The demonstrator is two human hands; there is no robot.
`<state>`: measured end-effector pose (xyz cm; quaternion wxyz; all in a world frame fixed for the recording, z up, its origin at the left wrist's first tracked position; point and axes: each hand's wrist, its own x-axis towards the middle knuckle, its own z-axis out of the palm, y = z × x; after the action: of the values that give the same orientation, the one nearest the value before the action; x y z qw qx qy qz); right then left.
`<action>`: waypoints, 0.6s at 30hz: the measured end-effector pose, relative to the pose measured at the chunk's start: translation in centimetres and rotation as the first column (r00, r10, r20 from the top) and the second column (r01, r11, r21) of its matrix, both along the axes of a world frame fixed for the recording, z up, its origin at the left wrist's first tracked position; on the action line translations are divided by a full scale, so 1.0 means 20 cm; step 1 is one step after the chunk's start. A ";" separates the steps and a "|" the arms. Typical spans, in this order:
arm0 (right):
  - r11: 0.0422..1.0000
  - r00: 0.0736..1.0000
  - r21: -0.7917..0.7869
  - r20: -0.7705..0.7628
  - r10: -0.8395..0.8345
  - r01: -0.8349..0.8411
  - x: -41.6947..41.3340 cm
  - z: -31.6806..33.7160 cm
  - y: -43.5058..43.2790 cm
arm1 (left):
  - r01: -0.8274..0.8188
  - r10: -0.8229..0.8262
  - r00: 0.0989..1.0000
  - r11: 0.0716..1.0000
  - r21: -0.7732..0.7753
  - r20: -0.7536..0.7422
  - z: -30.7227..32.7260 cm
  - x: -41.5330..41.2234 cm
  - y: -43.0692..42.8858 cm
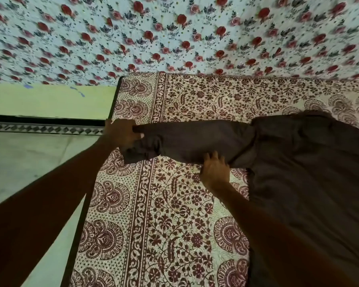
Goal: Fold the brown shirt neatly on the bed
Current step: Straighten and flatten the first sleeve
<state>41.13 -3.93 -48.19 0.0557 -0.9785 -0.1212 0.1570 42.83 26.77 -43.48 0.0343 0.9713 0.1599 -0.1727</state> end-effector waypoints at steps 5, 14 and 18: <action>0.999 0.997 -0.020 0.070 0.034 -0.032 -0.04 -0.03 0.04 | -0.373 0.491 0.814 0.852 -0.369 0.311 -0.14 -0.15 -0.03; 0.905 0.947 0.279 0.086 0.308 -0.320 -0.06 -0.03 0.36 | -0.517 0.795 0.589 0.235 -0.823 -0.143 -0.21 -0.32 0.01; 0.908 0.933 0.222 0.143 0.329 -0.354 -0.07 0.00 0.56 | -0.396 0.693 0.635 -0.088 -0.914 -0.342 -0.14 -0.28 -0.03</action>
<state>39.71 7.33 -48.26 0.1410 -0.9345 -0.3119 0.0979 37.27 26.19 -46.33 0.7085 0.5797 0.3941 -0.0813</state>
